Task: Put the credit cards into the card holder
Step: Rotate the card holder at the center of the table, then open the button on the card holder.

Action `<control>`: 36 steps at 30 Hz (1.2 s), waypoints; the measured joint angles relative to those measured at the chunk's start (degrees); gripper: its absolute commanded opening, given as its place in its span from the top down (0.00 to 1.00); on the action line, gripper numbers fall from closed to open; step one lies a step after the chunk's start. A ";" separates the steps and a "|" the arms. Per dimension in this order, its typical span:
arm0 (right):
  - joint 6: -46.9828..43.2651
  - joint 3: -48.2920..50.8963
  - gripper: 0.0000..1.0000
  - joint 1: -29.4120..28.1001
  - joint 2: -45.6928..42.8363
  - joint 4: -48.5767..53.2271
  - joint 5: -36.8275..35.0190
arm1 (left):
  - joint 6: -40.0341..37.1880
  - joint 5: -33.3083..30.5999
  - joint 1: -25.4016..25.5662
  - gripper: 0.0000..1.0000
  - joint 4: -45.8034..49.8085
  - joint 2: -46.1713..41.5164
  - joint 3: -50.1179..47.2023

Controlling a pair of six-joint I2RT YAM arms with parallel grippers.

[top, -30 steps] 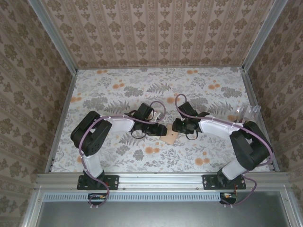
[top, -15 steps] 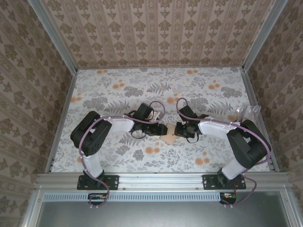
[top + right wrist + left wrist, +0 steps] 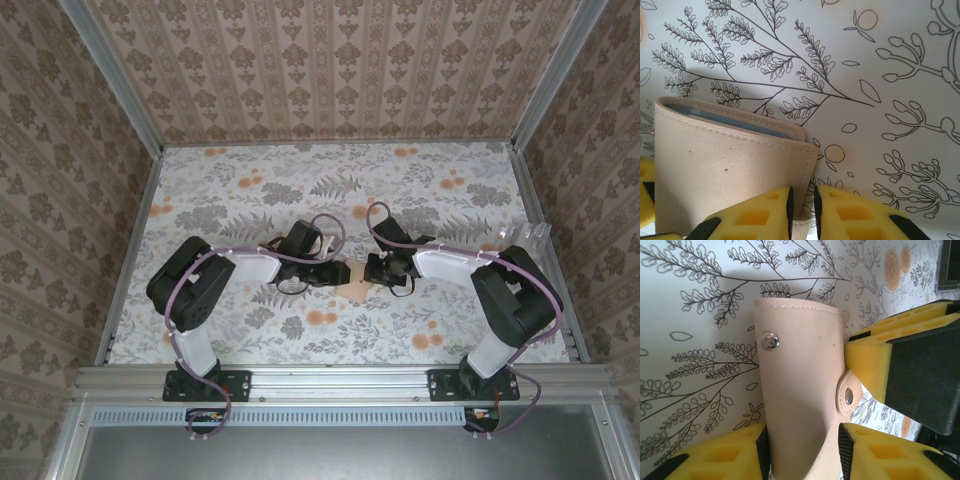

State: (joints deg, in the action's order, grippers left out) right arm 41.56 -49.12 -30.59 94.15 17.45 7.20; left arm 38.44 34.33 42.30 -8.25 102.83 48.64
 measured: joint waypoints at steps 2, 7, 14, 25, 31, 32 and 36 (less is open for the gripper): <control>-0.52 -0.48 0.77 0.00 0.00 0.79 -0.55 | 0.66 -0.35 0.00 0.62 -1.11 -1.31 -0.85; -1.07 -1.27 0.74 0.00 -0.13 2.05 -1.25 | 2.58 -1.31 0.00 0.81 -3.85 -3.10 -1.86; -0.57 -1.27 0.64 -0.26 -3.54 2.40 -0.96 | 4.57 -1.90 0.00 0.90 -6.97 -3.10 -3.80; 2.16 -1.22 0.55 -4.61 -2.89 1.64 -1.97 | 8.07 -2.64 0.00 0.94 -11.69 -3.10 -5.92; 2.14 -2.67 0.57 -6.40 0.55 2.58 -4.96 | 8.98 -3.13 0.00 0.98 -12.46 -3.10 -6.91; 2.14 -3.08 0.61 -6.58 0.87 2.95 -5.64 | 9.16 -3.28 -0.02 0.99 -12.52 -3.10 -6.99; 2.14 -4.22 0.74 -7.48 1.11 4.46 -8.55 | 9.40 -3.30 0.00 1.00 -12.96 -3.10 -7.23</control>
State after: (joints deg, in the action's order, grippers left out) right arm 43.70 -53.34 -38.06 95.26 21.91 -1.34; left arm 47.83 31.03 42.30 -21.21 99.72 41.41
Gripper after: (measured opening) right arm 0.302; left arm 0.058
